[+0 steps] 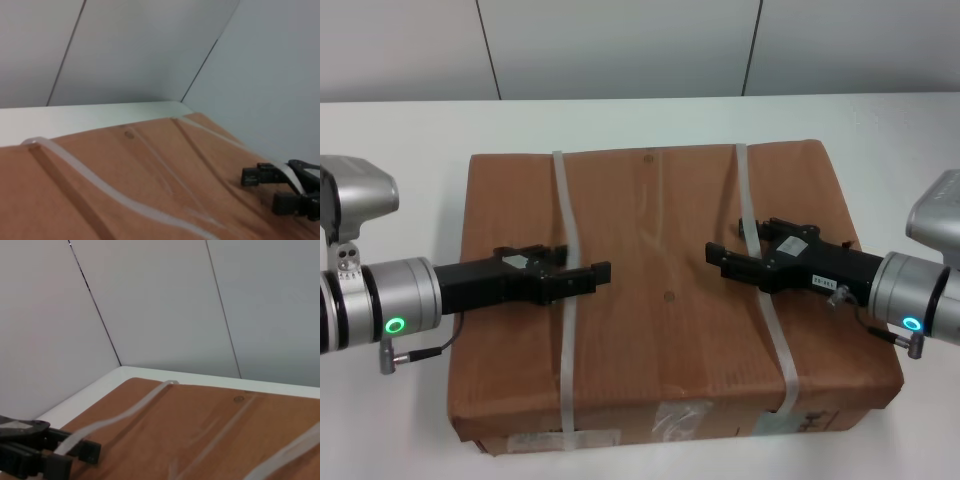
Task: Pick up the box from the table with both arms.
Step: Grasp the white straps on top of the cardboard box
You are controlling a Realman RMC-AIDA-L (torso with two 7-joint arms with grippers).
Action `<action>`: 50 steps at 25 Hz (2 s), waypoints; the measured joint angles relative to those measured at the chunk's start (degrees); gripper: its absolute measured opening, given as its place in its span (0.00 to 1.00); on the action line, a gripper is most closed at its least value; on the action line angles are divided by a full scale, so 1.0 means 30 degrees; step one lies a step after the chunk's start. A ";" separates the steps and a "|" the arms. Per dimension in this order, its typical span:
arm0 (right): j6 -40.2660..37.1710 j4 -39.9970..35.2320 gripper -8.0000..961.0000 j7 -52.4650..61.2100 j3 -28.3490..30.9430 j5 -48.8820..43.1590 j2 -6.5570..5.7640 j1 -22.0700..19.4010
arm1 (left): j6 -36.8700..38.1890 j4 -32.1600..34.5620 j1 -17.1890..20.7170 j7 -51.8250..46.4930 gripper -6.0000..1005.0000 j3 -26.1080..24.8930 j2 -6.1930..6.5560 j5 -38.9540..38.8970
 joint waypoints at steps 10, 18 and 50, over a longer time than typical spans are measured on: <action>-0.0487 0.0460 0.79 -0.0410 0.0062 0.0020 -0.0004 0.0800 | 0.0043 -0.0099 -0.0760 -0.0549 0.75 0.0713 -0.0048 0.0020; -0.0478 0.0939 0.78 -0.1385 0.0127 0.0016 -0.0004 0.1610 | 0.0010 -0.0114 -0.1356 -0.0697 0.69 0.1228 -0.0092 -0.0119; -0.0753 0.2545 0.43 -0.6595 0.0454 0.3039 -0.0004 0.0964 | -0.0218 -0.0158 -0.0491 0.1732 0.10 0.1190 -0.0211 -0.2463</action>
